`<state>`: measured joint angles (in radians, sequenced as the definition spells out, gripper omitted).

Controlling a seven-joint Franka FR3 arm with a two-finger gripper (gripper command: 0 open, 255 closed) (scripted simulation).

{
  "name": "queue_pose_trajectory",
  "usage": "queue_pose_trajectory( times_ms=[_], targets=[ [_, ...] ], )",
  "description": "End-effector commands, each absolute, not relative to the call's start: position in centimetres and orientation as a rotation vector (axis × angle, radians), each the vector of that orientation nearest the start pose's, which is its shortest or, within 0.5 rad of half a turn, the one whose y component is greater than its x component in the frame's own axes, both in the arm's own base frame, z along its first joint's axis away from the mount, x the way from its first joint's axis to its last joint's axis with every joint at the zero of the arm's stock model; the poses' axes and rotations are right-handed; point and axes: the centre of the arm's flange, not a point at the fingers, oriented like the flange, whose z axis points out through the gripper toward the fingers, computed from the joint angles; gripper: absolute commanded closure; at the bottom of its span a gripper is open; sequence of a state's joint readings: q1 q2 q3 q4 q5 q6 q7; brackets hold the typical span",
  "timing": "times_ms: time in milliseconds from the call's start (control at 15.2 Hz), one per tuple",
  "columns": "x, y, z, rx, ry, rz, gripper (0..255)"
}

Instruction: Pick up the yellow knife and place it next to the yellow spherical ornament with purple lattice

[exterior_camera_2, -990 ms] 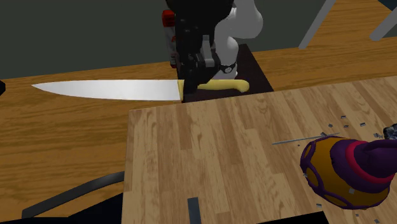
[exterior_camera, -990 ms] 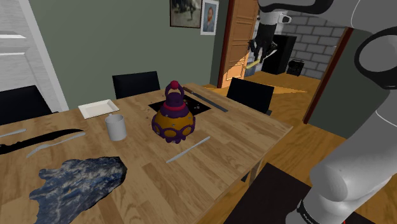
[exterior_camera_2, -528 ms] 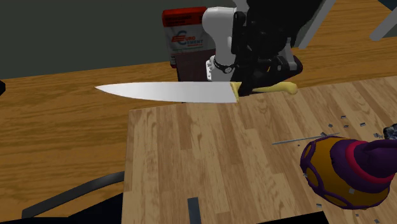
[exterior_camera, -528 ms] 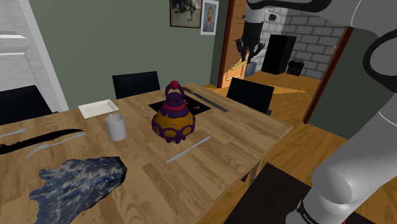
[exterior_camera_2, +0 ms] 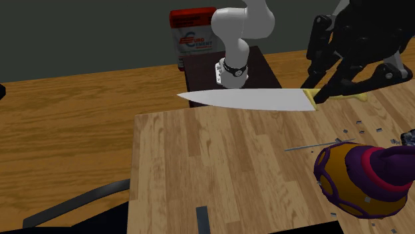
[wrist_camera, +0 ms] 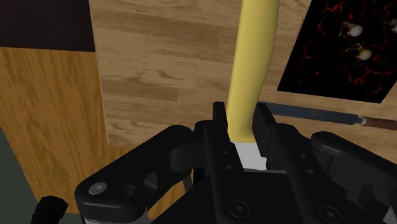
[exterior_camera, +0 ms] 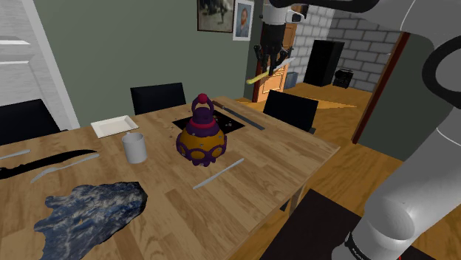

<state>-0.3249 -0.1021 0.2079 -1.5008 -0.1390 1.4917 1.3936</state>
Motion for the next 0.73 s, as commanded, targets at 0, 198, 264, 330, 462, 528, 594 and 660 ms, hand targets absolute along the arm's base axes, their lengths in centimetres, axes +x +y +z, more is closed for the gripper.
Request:
queue_pose_trajectory(
  times_ms=[0, 198, 264, 330, 462, 528, 594, 660],
  targets=[
    [50.8, -6.2, 69.6, -2.312, 2.218, -0.269, 255],
    [50.8, -6.2, 68.0, -2.312, 2.218, -0.269, 255],
    [50.8, -6.2, 67.5, -2.312, 2.218, -0.269, 255],
    [50.8, -6.2, 67.0, -2.312, 2.218, -0.269, 255],
    [50.8, -6.2, 65.9, -2.312, 2.218, -0.269, 255],
    [50.8, -6.2, 65.4, -2.312, 2.218, -0.269, 255],
    [50.8, -6.2, 64.9, -2.312, 2.218, -0.269, 255],
    [50.8, -6.2, 64.3, -2.312, 2.218, -0.269, 255]
  ],
)
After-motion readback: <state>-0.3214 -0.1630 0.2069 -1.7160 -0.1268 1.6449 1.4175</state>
